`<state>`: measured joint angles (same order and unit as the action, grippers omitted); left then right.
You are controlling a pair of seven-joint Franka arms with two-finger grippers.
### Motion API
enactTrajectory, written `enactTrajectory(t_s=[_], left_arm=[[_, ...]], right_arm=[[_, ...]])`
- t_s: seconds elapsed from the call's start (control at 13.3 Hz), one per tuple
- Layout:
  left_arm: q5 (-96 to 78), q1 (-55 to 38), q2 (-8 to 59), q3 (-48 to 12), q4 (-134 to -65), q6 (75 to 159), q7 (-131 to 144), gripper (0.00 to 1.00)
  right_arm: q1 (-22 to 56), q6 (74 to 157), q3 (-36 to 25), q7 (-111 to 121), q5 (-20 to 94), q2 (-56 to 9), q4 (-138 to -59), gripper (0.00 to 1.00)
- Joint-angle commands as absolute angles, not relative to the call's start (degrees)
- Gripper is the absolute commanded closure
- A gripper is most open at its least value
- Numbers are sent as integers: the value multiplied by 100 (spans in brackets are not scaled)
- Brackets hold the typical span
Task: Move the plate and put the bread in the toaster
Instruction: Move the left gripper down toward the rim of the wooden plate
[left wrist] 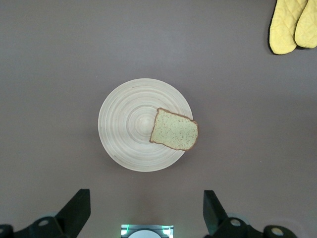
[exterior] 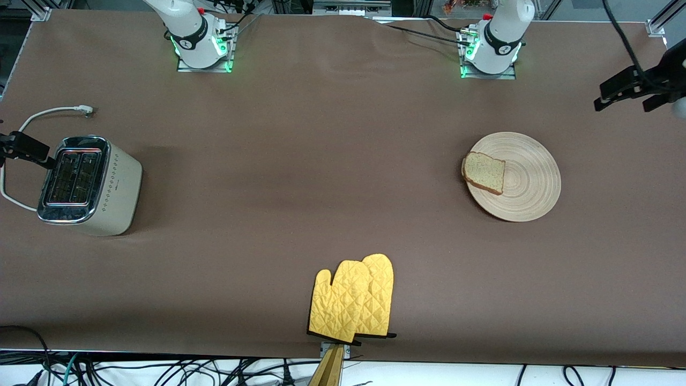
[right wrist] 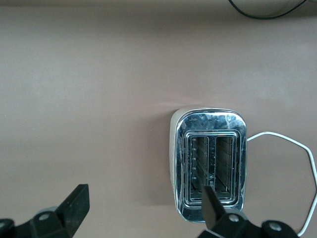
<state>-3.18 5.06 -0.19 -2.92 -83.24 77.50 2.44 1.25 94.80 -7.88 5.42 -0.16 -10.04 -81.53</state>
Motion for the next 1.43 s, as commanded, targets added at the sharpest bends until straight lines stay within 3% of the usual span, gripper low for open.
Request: enactTrajectory(t_s=[0.0, 1.35], left_arm=[[-405, 790, 79, -299, -8086, 7559, 141, 0], [220, 1178, 624, -229, -8174, 7321, -246, 0]], right_arm=[[149, 9431, -765, 598, -17, -1020, -8042, 0], [158, 9527, -800, 571, -35, -1046, -8033, 0]])
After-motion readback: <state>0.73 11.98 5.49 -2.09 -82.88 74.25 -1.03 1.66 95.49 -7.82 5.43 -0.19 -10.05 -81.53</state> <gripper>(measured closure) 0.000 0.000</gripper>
